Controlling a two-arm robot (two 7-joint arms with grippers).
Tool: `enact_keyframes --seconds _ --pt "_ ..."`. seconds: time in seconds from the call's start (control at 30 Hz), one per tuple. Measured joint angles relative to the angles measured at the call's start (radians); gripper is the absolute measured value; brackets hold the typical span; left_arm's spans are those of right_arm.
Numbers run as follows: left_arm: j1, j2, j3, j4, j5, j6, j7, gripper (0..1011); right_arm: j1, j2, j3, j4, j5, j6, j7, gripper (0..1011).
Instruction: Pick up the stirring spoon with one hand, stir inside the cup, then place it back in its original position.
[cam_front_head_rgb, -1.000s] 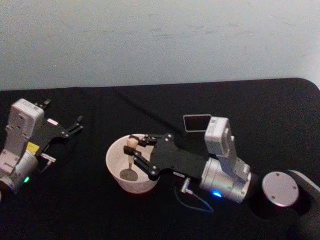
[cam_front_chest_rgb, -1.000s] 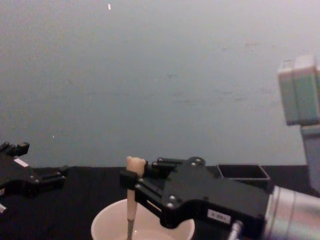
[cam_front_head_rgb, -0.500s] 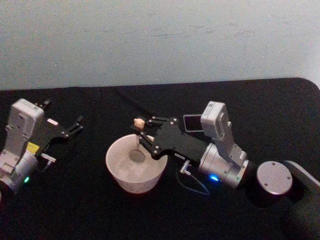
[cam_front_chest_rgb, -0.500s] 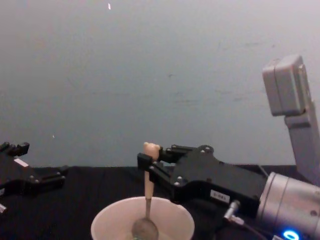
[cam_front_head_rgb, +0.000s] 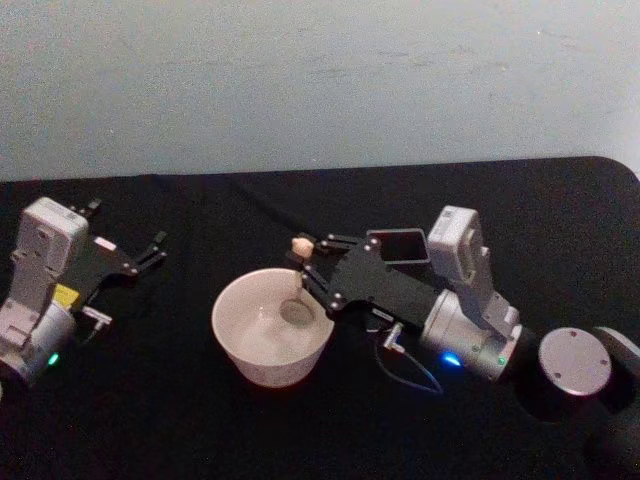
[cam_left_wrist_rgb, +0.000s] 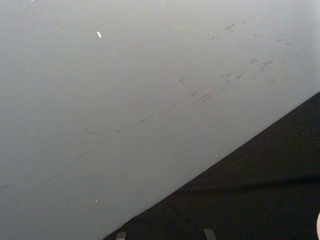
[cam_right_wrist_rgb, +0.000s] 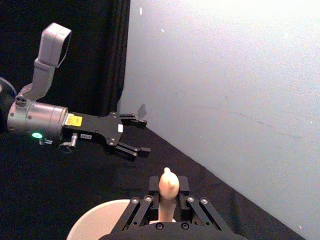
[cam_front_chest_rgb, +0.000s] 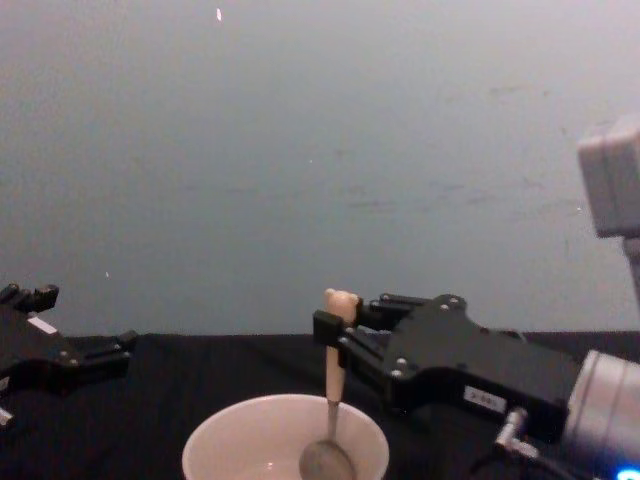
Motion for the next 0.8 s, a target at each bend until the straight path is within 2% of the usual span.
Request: enact_keyframes --seconds 0.27,0.43,0.6,0.8 --pt "0.000 0.000 0.000 0.000 0.000 0.000 0.000 1001 -0.052 0.046 0.007 -0.081 0.038 0.016 0.037 213" --pt "0.000 0.000 0.000 0.000 0.000 0.000 0.000 1001 -0.073 0.064 -0.013 -0.118 0.050 0.026 0.063 213" --pt "0.000 0.000 0.000 0.000 0.000 0.000 0.000 1001 -0.072 0.060 -0.033 -0.126 0.054 0.032 0.075 213" --pt "0.000 0.000 0.000 0.000 0.000 0.000 0.000 1001 -0.045 0.027 -0.052 -0.098 0.045 0.031 0.060 213"
